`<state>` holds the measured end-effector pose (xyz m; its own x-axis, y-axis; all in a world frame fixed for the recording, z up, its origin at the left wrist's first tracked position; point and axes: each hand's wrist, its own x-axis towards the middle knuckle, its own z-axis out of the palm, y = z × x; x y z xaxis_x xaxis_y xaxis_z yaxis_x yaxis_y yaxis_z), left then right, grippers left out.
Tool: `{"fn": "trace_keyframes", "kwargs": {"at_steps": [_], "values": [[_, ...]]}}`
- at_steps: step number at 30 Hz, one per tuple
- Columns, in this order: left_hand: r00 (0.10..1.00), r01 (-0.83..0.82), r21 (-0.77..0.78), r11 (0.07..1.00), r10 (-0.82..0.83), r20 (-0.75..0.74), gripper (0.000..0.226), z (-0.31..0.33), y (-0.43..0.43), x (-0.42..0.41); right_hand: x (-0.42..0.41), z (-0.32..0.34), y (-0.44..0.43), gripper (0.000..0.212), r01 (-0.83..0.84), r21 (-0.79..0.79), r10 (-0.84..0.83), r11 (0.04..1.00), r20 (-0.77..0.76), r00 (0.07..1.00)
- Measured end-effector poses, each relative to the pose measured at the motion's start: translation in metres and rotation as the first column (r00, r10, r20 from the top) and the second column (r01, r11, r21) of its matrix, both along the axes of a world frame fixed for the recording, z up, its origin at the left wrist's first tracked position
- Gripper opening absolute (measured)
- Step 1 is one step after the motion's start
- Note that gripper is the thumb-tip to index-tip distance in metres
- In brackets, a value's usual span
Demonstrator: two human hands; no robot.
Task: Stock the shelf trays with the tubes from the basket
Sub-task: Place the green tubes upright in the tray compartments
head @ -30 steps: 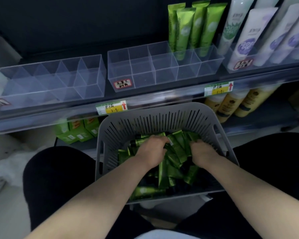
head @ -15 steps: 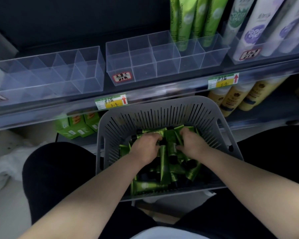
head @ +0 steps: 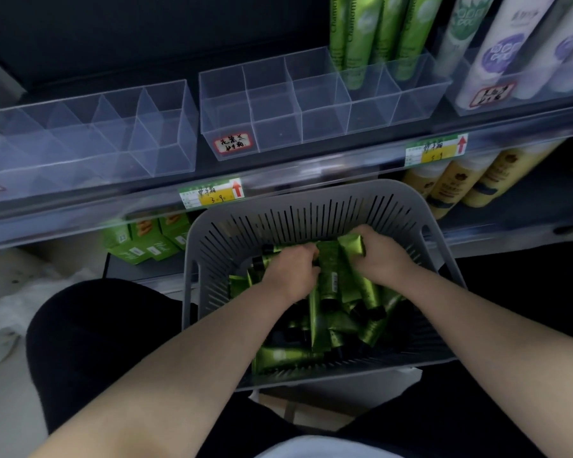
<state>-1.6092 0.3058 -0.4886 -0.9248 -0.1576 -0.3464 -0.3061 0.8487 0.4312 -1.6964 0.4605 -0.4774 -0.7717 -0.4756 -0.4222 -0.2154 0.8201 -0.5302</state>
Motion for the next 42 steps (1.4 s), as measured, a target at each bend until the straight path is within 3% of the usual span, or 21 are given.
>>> {"fn": "trace_keyframes", "kwargs": {"at_steps": [2, 6, 9, 12, 15, 19, 23, 30, 37, 42], "values": [[0.998, -0.033, -0.004, 0.999, 0.034, 0.046, 0.028, 0.001, 0.011, -0.011, 0.0, 0.009, 0.006, 0.029, 0.026, -0.034, -0.028, 0.999, -0.073, 0.997], [0.983, -0.062, -0.08, 0.995, 0.074, 0.168, 0.039, -0.009, 0.035, -0.03, 0.003, 0.021, 0.02, 0.03, 0.071, -0.058, -0.079, 0.996, -0.153, 0.985], [0.967, -0.072, -0.18, 0.981, 0.113, 0.229, 0.052, -0.021, 0.046, -0.04, 0.007, 0.026, 0.025, 0.029, 0.095, -0.103, -0.11, 0.99, -0.156, 0.982], [0.961, -0.108, -0.221, 0.969, 0.159, 0.224, 0.049, -0.029, 0.051, -0.043, 0.009, 0.029, 0.027, 0.029, 0.106, -0.12, -0.123, 0.987, -0.147, 0.981], [0.952, -0.191, -0.142, 0.971, 0.218, 0.214, 0.045, -0.031, 0.05, -0.043, 0.008, 0.032, 0.028, 0.027, 0.081, -0.118, -0.1, 0.99, -0.167, 0.981], [0.933, -0.313, 0.079, 0.946, 0.291, 0.212, 0.03, -0.024, 0.04, -0.042, 0.005, 0.033, 0.027, 0.02, 0.038, -0.134, -0.06, 0.99, -0.167, 0.984], [0.93, -0.368, 0.326, 0.871, 0.35, 0.112, 0.027, -0.014, 0.028, -0.032, 0.005, 0.036, 0.023, 0.013, 0.01, -0.162, -0.042, 0.987, -0.194, 0.98], [0.928, -0.207, 0.348, 0.914, 0.297, -0.227, 0.011, 0.029, 0.011, -0.011, 0.002, 0.056, 0.029, 0.01, -0.066, -0.171, 0.016, 0.983, -0.278, 0.96], [0.79, -0.1, 0.293, 0.951, 0.255, -0.558, 0.01, 0.113, 0.005, -0.031, -0.011, 0.126, 0.039, 0.012, -0.098, -0.242, -0.033, 0.965, -0.485, 0.874], [0.655, -0.036, 0.323, 0.946, 0.266, -0.707, 0.018, 0.186, 0.015, -0.067, -0.035, 0.182, 0.052, 0.012, -0.064, -0.336, -0.156, 0.94, -0.588, 0.793]]}}
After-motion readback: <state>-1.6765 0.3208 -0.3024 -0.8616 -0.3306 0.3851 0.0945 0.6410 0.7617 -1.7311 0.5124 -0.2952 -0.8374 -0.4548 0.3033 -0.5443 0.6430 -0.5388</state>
